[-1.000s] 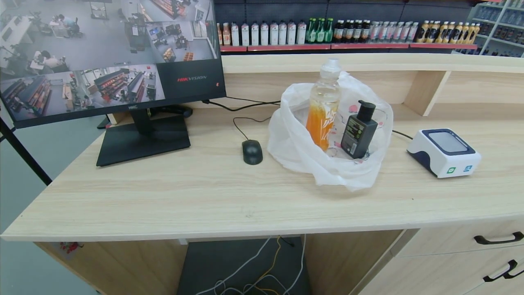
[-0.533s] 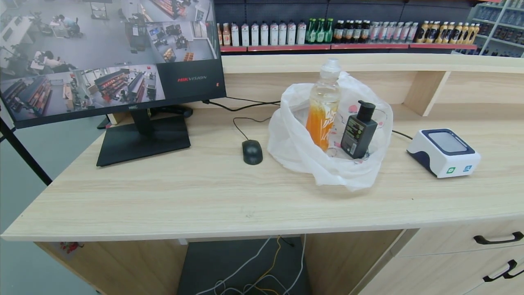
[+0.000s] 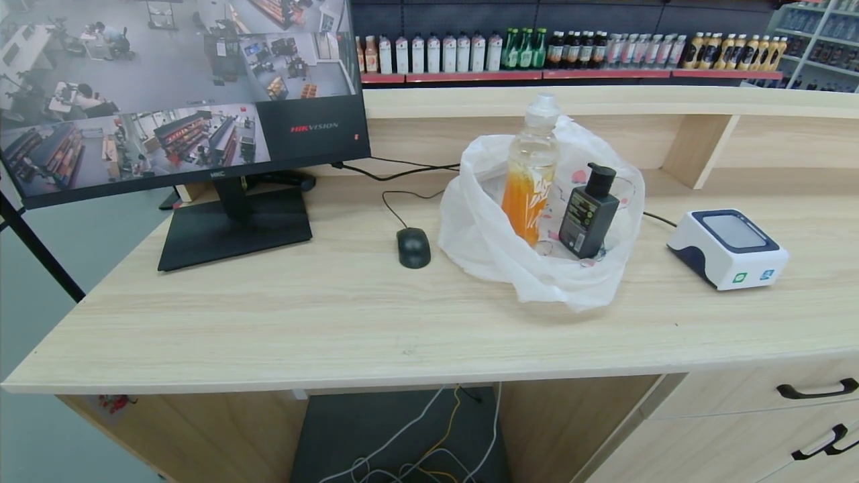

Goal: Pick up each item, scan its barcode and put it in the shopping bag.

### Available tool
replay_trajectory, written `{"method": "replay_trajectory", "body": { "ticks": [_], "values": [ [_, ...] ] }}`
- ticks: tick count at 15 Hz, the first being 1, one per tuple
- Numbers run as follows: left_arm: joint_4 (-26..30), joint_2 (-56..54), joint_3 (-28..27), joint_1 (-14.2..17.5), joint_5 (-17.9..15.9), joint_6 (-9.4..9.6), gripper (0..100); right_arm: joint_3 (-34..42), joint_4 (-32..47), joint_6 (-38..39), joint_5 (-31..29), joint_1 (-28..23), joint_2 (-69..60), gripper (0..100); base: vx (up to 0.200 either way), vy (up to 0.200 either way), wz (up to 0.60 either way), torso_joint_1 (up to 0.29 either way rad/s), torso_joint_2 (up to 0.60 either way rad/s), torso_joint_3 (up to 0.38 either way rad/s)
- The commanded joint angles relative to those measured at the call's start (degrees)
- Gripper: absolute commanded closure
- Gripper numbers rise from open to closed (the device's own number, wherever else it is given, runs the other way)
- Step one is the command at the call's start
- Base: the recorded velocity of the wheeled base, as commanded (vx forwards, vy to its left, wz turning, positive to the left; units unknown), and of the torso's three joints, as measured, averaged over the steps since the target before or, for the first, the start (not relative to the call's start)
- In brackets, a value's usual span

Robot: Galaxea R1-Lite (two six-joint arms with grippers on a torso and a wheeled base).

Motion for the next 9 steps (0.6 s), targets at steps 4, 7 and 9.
{"method": "replay_trajectory", "body": {
  "ticks": [4,7,9],
  "values": [
    [-0.02,-0.02,0.0,-0.01,0.0,0.09,0,0.01,-0.04,0.22,0.0,0.1,-0.66,0,-0.2,0.0,0.0,0.004,0.0,0.004],
    [-0.02,-0.02,0.0,-0.01,0.0,0.09,0,0.01,-0.04,0.22,0.0,0.1,-0.66,0,0.0,0.0,0.0,0.0,0.0,0.0],
    [-0.02,-0.02,0.0,-0.01,0.0,0.0,0,0.01,-0.04,0.13,0.0,0.1,-0.66,0,0.0,-0.1,0.0,0.011,0.01,-0.004]
  ]
}}
